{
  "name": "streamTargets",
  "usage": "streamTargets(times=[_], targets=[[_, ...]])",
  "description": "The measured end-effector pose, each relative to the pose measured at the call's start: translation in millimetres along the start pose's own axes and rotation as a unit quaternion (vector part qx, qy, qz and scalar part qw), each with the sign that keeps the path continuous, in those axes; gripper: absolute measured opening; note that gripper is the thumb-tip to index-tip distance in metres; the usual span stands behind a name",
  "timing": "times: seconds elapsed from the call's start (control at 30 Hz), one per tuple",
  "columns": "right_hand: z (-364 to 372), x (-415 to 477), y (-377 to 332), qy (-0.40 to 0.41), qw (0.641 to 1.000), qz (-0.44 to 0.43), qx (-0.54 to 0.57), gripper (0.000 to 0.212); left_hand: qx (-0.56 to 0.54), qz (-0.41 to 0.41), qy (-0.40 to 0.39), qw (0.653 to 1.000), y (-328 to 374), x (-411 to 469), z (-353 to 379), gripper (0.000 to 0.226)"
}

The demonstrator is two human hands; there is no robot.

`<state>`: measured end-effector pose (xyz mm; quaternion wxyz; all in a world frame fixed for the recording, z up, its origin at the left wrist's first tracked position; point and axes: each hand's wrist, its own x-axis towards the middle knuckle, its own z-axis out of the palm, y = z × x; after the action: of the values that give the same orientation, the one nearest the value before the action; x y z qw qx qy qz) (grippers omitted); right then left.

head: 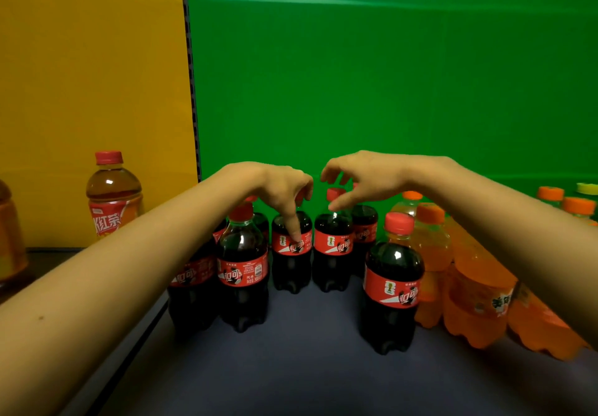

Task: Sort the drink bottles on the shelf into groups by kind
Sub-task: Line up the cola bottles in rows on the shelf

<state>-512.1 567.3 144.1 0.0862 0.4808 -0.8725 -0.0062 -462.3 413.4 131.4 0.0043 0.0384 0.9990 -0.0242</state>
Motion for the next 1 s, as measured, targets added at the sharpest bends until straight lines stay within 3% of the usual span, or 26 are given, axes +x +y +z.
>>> streamTargets(times=[0.13, 0.2, 0.27, 0.33, 0.47, 0.7, 0.87, 1.0], targets=[[-21.5, -48.1, -0.4, 0.054, 0.998, 0.017, 0.015, 0.045, -0.078, 0.004, 0.072, 0.994, 16.2, 14.6, -10.3, 0.068], [-20.0, -72.7, -3.6, 0.069, 0.996, 0.036, 0.034, 0.056, -0.101, 0.014, 0.095, 0.990, 27.8, 27.8, -11.2, 0.070], [-10.3, -91.9, -8.3, 0.088, 0.993, 0.048, 0.056, 0.067, -0.109, 0.015, 0.084, 0.990, 39.1, 41.9, -8.8, 0.078], [5.1, -106.2, -12.9, 0.104, 0.991, 0.047, 0.069, 0.063, -0.100, 0.006, 0.059, 0.993, 48.0, 54.8, -5.5, 0.083], [41.1, -123.0, -18.5, 0.149, 0.984, 0.051, 0.084, 0.060, -0.069, -0.016, 0.015, 0.997, 57.8, 73.2, -1.3, 0.069], [89.2, -129.0, -32.3, 0.293, 0.937, 0.098, 0.160, 0.090, -0.086, -0.016, -0.014, 0.996, 64.3, 83.3, 1.9, 0.052], [116.7, -126.7, -40.1, 0.335, 0.911, 0.106, 0.215, 0.096, -0.104, -0.030, 0.029, 0.994, 68.2, 84.9, 4.2, 0.040], [124.9, -125.6, -41.3, 0.357, 0.895, 0.104, 0.245, 0.096, -0.111, -0.035, 0.093, 0.989, 70.0, 78.5, -5.7, 0.049]])
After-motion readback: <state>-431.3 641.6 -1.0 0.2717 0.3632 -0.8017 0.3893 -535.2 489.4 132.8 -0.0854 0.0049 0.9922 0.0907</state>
